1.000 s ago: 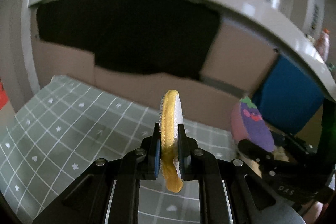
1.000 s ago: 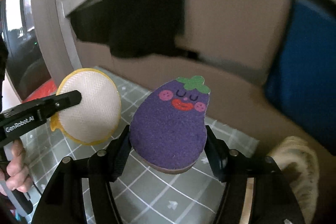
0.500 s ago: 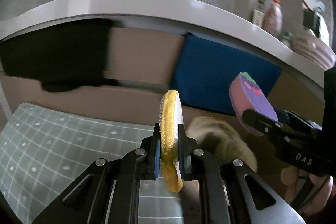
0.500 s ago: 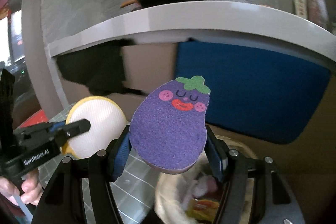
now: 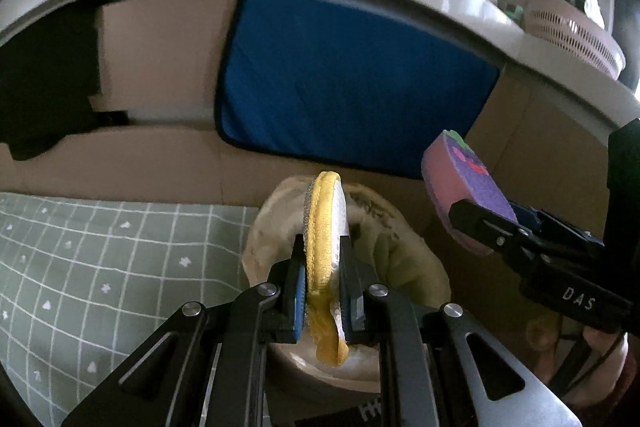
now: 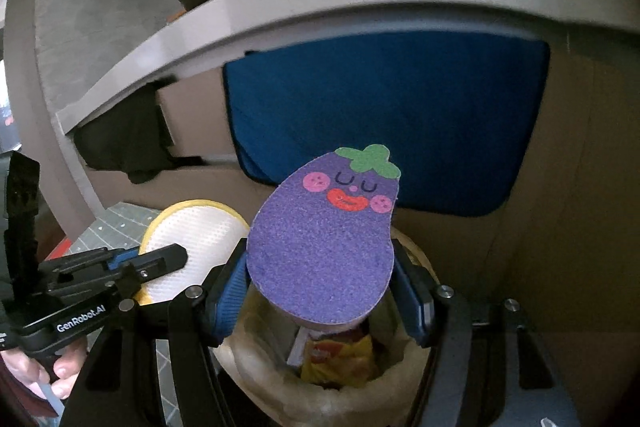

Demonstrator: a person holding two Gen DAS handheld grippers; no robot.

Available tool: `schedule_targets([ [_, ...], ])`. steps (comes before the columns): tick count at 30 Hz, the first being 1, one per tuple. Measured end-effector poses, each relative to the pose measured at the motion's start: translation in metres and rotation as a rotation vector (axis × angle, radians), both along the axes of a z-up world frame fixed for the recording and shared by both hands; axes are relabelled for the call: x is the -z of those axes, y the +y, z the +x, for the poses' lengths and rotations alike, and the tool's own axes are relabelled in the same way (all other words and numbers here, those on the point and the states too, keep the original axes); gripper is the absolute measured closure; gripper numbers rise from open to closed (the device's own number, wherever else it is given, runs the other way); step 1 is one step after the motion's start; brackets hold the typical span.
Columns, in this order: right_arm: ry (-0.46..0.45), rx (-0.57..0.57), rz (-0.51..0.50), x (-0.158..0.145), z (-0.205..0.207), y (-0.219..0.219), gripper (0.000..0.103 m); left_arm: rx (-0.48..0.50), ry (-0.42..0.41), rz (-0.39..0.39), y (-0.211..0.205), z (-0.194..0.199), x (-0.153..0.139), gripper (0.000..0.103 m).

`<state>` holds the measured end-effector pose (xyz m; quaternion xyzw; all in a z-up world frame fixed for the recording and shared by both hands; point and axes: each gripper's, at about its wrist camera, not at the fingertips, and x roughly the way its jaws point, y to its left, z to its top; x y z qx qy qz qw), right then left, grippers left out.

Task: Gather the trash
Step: 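Carry the pad and eggplant sponge over the bin and open both tools to drop them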

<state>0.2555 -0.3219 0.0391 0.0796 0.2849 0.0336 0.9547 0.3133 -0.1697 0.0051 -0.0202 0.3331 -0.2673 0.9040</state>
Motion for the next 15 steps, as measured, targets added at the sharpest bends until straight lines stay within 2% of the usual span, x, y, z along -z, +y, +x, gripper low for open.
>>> schedule_targets([
  [6,0.037,0.004,0.013,0.018,0.008,-0.012,0.041,0.01,0.035,0.019,-0.01,0.01,0.016,0.089],
  [15,0.091,-0.003,0.015,0.039,0.021,-0.011,0.04,0.014,0.109,0.003,-0.007,0.024,0.035,0.089],
])
